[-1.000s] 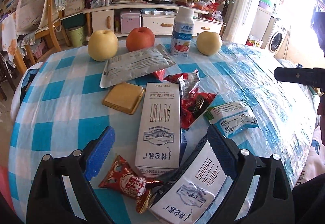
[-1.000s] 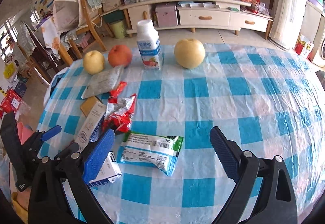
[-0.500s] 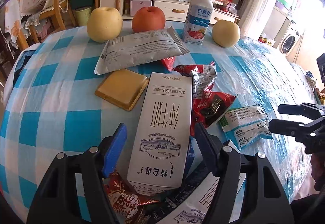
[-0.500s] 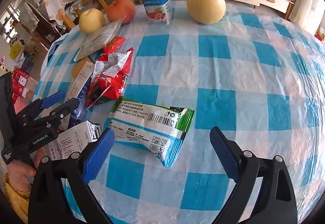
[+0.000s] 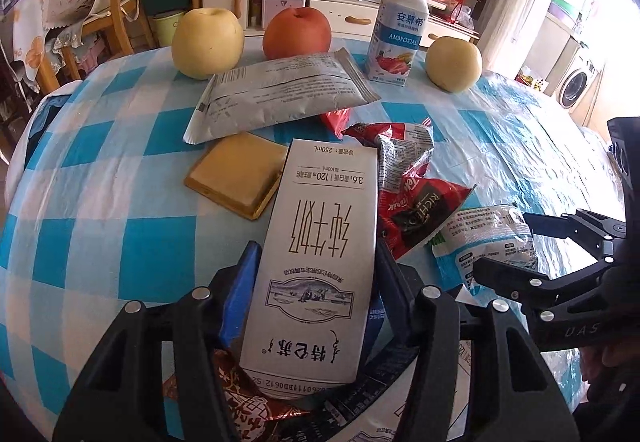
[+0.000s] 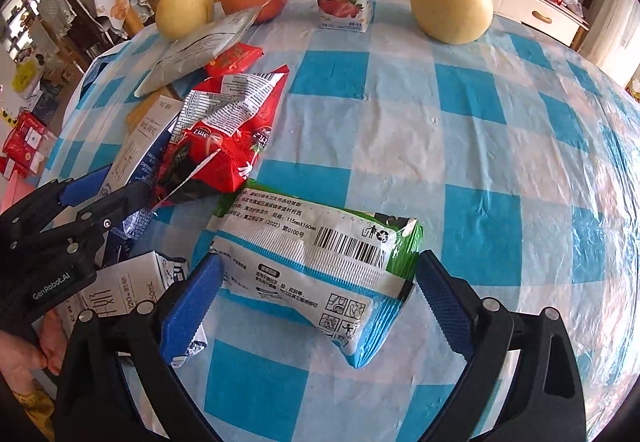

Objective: Collect trash
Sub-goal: 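Lower the left tool onto the white milk carton while the right tool approaches the green-edged snack packet, then close the left tool on the milk carton while the right tool grasps the green-edged snack packet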

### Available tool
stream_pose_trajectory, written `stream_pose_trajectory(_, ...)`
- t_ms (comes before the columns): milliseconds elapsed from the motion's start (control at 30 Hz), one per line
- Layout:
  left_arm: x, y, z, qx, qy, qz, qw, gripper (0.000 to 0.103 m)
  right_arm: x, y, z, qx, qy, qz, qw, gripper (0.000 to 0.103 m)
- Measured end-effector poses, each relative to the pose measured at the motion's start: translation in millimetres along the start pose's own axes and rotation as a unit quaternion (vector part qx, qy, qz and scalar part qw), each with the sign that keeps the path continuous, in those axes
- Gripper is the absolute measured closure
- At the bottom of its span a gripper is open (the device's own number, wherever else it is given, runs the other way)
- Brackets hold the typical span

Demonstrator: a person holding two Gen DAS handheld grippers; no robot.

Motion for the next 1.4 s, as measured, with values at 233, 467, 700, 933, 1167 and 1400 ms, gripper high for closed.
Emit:
stream_pose_trajectory(233, -12.0, -10.5, -4.9, -0.02, 0.017, 0.008, 0.9996, 0.046, 7.4, -5.9, -9.5, 0.0, 0.016, -0.007, 1.0, 0.005)
stream_pose_trajectory(467, -26.6, -27.4, -12.1, -0.051, 0.035, 0.025, 0.9978, 0.046, 7.5, -6.4, -6.6, -0.025, -0.012, -0.019, 0.999, 0.005)
stream_pose_trajectory(700, -31.2, -41.7, -12.8, -0.068, 0.039, 0.022, 0.9967, 0.046, -26.3, -38.1, 1.3, 0.019, -0.045, -0.172, 0.984, 0.005)
stream_pose_trajectory(933, -38.3, -46.0, -14.4, -0.072, 0.049, 0.024, 0.9959, 0.046, -35.4, -25.6, -16.7, -0.072, 0.037, -0.024, 0.996, 0.005)
stream_pose_trajectory(1167, -45.6, -51.8, -15.6, -0.081, 0.058, 0.031, 0.9945, 0.046, -2.5, -27.0, -13.9, -0.177, 0.044, 0.027, 0.983, 0.005)
stream_pose_trajectory(1400, -48.4, -54.7, -15.7, -0.086, 0.062, 0.04, 0.9936, 0.046, 16.4, -29.0, -11.8, -0.168, 0.02, -0.004, 0.986, 0.005)
Point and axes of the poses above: each gripper's, at about its wrist camera, not at the fingertips, and x roughly the way its jaws point, y to its right, z to its underside, the point moved 9 cm from there along x, roughly the way its jaws point
